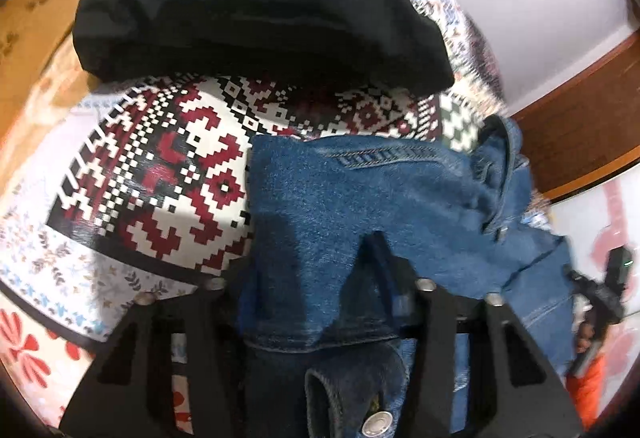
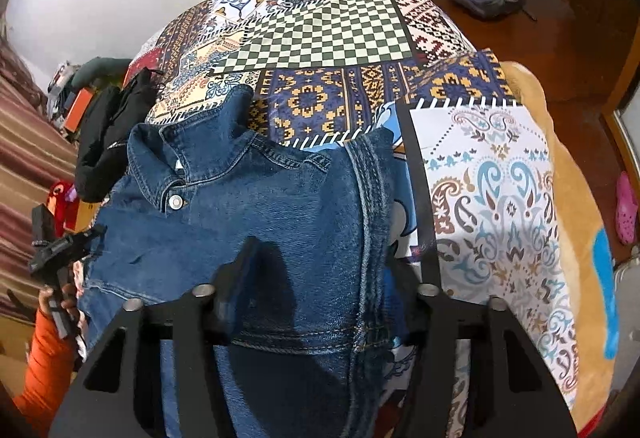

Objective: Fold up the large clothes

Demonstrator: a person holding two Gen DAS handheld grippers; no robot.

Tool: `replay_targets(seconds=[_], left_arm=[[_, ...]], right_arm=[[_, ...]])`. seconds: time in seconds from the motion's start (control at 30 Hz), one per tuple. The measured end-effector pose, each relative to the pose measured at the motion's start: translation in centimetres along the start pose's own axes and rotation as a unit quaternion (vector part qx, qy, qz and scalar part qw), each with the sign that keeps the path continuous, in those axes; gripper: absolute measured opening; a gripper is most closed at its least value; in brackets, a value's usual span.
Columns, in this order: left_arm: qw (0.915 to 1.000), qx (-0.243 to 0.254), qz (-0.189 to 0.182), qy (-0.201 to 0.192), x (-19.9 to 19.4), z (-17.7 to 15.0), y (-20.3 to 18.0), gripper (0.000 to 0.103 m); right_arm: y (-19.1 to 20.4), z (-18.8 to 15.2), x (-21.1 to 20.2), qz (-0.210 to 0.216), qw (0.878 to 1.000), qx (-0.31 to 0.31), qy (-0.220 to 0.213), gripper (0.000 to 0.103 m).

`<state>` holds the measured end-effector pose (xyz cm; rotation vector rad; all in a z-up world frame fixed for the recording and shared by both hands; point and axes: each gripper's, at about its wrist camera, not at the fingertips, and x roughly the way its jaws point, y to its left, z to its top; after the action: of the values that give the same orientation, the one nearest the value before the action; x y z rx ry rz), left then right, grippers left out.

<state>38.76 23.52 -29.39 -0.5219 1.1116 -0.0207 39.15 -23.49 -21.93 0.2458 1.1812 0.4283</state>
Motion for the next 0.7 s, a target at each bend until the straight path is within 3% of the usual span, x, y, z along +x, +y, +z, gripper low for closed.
replay_targets(seconds=[0.03, 0.1, 0.33, 0.6, 0.7], left_arm=[[0.9999, 0.013, 0.010, -0.003, -0.2, -0.2, -0.6, 0.032], [0.9986, 0.039, 0.032, -0.016, -1.2, -0.6, -1.8, 0.014], [0.9847, 0.128, 0.086, -0.082, -6.6, -1.8, -6.6, 0.007], [0.9752, 0.146, 0.050, -0.159, -14.2, -0.8, -10.7, 0.000], [0.9591, 0.171, 0.045, -0.221, -17.6, 0.1, -12.5, 0.000]], right_arm=[[0.0, 0.0, -0.1, -0.003, 1.000, 0.003, 0.001, 0.021], [0.1, 0.0, -0.7, 0.004, 1.000, 0.011, -0.003, 0.015], [4.4, 0.3, -4.9, -0.016, 0.997, -0.046, -0.060, 0.011], [8.4, 1.6, -10.0, -0.004, 0.989, -0.091, -0.118, 0.010], [9.4, 2.2, -10.9, -0.005, 0.986, -0.103, -0.132, 0.010]])
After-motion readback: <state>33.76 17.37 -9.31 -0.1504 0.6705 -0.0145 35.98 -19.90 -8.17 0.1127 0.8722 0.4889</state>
